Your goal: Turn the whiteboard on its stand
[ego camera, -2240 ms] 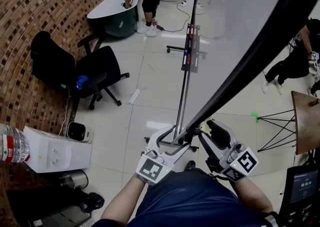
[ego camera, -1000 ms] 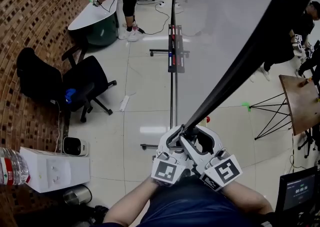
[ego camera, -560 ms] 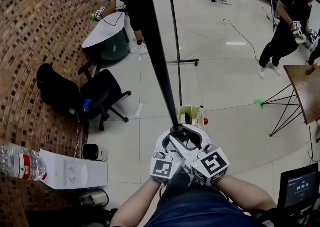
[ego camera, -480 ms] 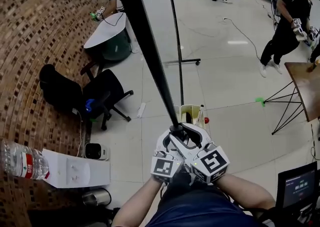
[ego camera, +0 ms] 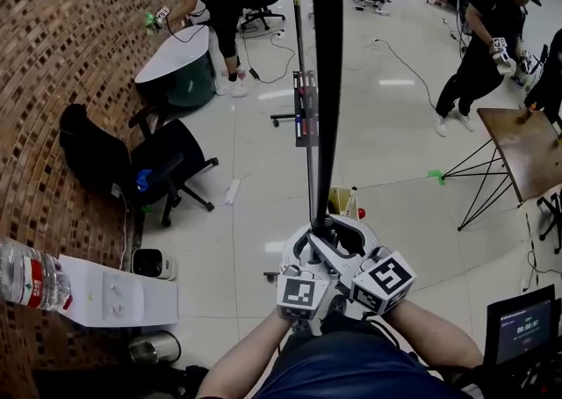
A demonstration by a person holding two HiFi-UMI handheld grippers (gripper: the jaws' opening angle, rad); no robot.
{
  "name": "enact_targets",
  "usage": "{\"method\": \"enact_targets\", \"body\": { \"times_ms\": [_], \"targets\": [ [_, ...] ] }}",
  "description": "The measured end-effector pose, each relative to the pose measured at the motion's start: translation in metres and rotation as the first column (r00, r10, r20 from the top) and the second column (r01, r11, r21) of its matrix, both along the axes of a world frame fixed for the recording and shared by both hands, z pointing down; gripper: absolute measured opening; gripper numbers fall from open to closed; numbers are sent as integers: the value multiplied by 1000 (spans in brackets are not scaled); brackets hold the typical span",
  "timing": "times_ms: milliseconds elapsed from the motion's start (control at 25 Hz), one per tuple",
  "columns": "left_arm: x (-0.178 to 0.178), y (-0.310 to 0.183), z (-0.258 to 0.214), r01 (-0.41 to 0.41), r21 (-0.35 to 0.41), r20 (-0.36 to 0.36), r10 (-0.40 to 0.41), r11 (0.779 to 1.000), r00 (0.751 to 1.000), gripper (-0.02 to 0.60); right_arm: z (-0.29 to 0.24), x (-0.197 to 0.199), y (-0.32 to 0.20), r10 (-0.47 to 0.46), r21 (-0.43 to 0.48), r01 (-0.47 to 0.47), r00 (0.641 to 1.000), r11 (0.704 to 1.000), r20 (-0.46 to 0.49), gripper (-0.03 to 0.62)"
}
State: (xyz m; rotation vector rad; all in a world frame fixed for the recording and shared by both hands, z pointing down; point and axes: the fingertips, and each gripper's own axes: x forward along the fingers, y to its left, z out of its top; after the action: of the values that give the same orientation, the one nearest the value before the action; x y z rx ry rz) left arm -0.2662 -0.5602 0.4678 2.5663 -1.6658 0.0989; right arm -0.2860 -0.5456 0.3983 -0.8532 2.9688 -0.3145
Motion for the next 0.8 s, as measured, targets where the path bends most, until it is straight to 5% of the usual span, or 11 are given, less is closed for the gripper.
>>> {"method": "enact_targets", "body": {
  "times_ms": [560,800],
  "targets": [
    [23,74,-1,-30,1,-23,30,1000,999,192,-5,22,72,39,3,-39,999,999,11,172],
    [19,96,2,63,-12,70,-62,998,996,178,-6,16,99,-11,-15,11,1000,1000,1,173]
  ]
}}
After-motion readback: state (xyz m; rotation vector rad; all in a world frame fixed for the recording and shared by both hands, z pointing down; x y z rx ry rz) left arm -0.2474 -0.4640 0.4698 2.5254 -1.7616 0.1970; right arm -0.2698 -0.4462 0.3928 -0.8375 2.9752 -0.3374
